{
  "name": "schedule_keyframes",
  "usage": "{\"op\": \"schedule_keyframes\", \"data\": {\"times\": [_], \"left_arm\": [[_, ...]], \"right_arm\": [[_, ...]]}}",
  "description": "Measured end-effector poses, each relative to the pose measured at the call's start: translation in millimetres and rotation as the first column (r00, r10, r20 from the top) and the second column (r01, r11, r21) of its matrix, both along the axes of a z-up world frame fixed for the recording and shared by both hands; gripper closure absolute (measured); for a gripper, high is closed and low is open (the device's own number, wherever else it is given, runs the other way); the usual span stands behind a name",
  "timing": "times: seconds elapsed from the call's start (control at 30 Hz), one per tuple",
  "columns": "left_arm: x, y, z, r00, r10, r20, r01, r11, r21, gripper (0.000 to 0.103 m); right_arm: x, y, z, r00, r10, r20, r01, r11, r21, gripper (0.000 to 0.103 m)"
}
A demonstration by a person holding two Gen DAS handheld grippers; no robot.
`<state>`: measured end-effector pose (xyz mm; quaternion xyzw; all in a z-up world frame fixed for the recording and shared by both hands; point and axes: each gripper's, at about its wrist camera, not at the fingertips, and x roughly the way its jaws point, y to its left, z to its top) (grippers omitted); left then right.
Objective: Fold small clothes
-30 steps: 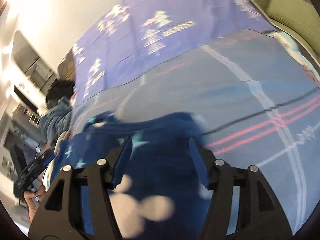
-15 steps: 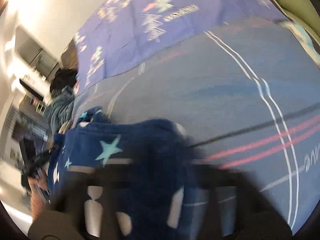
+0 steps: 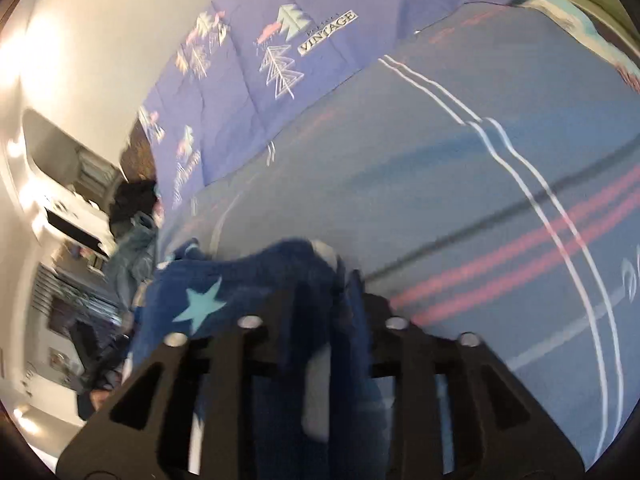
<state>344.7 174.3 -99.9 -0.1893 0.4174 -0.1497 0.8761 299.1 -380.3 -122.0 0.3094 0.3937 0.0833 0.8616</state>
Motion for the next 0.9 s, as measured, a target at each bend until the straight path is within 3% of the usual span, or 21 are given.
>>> {"op": "schedule_keyframes", "data": {"times": [0.03, 0.1, 0.23, 0.4, 0.5, 0.6, 0.73, 0.9], "left_arm": [[-6, 2, 5, 1.000, 0.005, 0.014, -0.005, 1.000, 0.007, 0.072], [-16, 6, 16, 0.999, 0.019, 0.037, -0.020, 0.999, 0.025, 0.064], [-43, 6, 47, 0.994, 0.015, 0.111, -0.024, 0.997, 0.077, 0.060], [-88, -22, 81, 0.980, -0.063, 0.191, 0.045, 0.994, 0.101, 0.059], [-107, -65, 97, 0.964, -0.161, 0.210, 0.135, 0.982, 0.132, 0.054], [-114, -117, 103, 0.941, -0.277, 0.192, 0.247, 0.955, 0.167, 0.049], [-122, -200, 103, 0.893, -0.427, 0.142, 0.387, 0.890, 0.242, 0.043], [-124, -313, 101, 0.812, -0.580, 0.073, 0.533, 0.786, 0.312, 0.038]], "right_arm": [[-14, -7, 5, 0.999, -0.024, 0.023, 0.024, 1.000, 0.008, 0.057], [-37, -17, 13, 0.998, -0.038, 0.050, 0.037, 0.999, 0.017, 0.057], [-96, -32, 29, 0.997, -0.003, 0.080, 0.000, 1.000, 0.030, 0.051], [-175, -29, 21, 0.994, 0.060, 0.088, -0.060, 0.998, 0.003, 0.045], [-210, -21, 11, 0.992, 0.090, 0.093, -0.091, 0.996, 0.009, 0.045], [-239, -9, 6, 0.986, 0.113, 0.124, -0.112, 0.994, -0.014, 0.045], [-251, 16, 9, 0.961, 0.224, 0.163, -0.199, 0.968, -0.155, 0.049], [-241, 21, 1, 0.948, 0.281, 0.151, -0.256, 0.952, -0.168, 0.049]]}}
